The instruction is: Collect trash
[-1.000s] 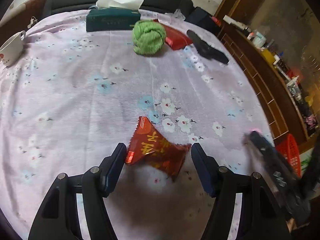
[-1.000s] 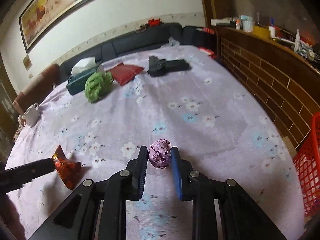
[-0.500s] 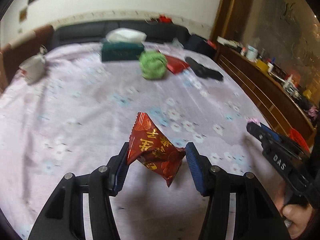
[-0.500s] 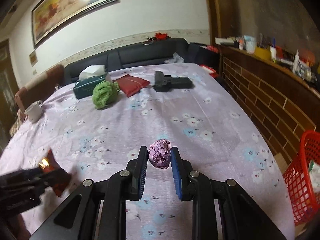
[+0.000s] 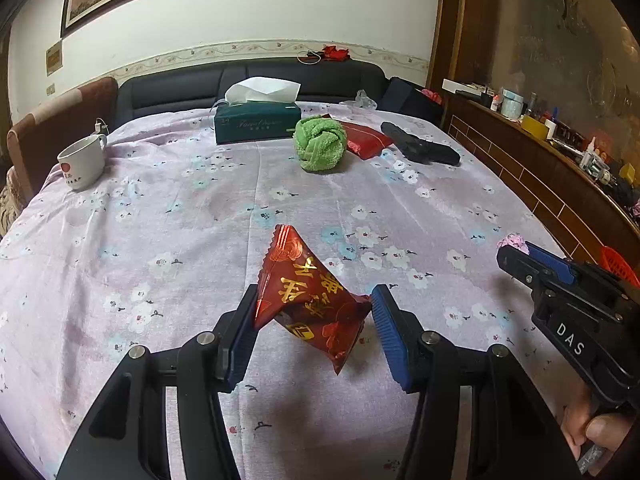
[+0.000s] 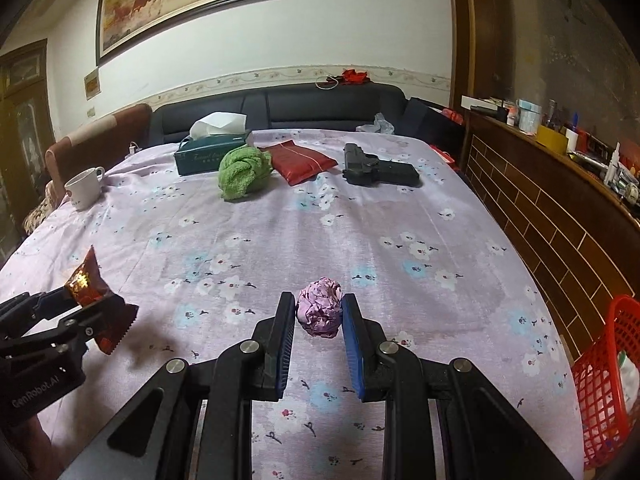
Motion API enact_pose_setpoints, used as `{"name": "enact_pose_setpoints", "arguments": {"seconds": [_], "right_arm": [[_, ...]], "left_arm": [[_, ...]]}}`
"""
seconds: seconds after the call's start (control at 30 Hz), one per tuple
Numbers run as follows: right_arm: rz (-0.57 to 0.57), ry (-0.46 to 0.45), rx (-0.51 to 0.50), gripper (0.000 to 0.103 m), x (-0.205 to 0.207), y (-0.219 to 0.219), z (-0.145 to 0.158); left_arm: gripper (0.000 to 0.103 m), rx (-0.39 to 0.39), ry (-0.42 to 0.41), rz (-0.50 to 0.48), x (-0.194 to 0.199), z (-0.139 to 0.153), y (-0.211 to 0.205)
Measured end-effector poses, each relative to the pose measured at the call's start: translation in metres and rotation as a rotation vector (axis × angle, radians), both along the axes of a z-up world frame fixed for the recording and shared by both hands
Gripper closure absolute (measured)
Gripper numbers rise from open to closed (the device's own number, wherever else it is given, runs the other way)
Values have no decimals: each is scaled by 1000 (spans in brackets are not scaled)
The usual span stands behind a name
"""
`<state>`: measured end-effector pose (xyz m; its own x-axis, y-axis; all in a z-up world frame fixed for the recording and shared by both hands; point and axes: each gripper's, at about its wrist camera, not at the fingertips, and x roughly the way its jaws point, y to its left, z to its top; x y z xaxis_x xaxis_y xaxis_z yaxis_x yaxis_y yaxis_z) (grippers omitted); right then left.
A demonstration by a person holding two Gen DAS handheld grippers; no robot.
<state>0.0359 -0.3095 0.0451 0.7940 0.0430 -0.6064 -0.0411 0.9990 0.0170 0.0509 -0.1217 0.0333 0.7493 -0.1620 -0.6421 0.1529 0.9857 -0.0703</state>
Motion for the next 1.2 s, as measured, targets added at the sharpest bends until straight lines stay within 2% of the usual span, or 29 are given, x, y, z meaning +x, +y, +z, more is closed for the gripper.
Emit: {"name": "enact_pose_setpoints", "arguments": {"seconds": [0.97, 1.13, 1.2], "right_arm": [[31, -5, -13, 78, -3, 8, 1], [12, -9, 4, 78, -3, 2, 5], [-12, 5, 39, 78, -3, -6, 7]], "left_arm": [[49, 13, -4, -7, -1, 0, -2], [49, -30, 21, -61, -1, 0, -7], [49, -28, 23, -91, -5, 3, -13]]}}
